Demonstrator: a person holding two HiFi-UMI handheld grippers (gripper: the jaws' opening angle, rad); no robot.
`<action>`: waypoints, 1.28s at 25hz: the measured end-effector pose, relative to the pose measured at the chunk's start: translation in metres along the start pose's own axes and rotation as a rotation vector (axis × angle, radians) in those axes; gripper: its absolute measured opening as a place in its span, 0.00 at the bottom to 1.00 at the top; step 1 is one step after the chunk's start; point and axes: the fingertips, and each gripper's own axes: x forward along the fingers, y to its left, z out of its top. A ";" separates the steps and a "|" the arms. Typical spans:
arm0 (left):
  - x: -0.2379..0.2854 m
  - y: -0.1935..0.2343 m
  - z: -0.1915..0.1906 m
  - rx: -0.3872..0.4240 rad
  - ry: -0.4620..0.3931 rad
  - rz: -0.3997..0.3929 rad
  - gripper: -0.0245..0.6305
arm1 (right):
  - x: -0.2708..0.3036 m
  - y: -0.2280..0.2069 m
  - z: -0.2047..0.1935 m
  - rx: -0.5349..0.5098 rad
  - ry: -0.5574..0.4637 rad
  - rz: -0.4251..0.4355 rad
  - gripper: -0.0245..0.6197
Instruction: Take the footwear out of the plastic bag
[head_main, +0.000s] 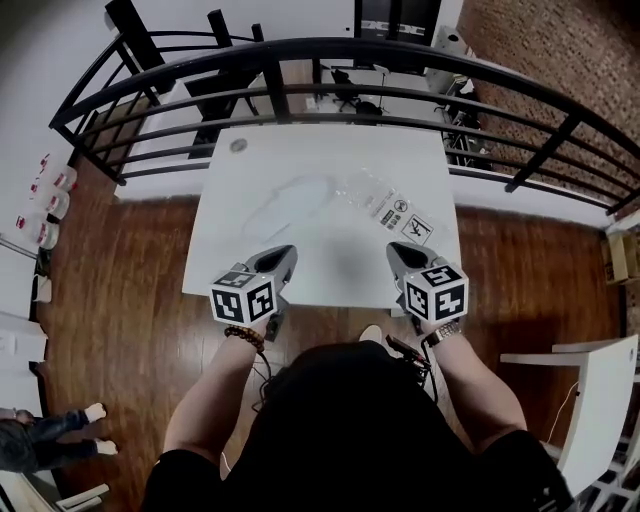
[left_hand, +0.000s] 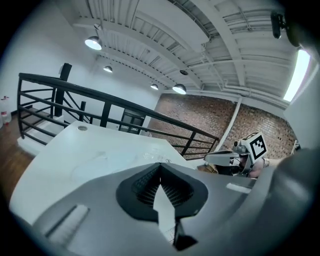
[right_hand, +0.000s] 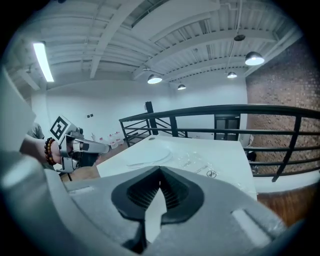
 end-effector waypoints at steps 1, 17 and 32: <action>-0.003 -0.004 0.001 0.009 -0.001 -0.013 0.06 | -0.001 0.008 0.000 -0.006 -0.003 0.001 0.03; -0.045 -0.069 -0.006 0.317 -0.005 -0.108 0.06 | -0.028 0.103 0.011 -0.107 -0.099 0.013 0.03; -0.029 -0.136 -0.004 0.358 -0.059 -0.084 0.06 | -0.059 0.096 0.009 -0.174 -0.135 0.115 0.03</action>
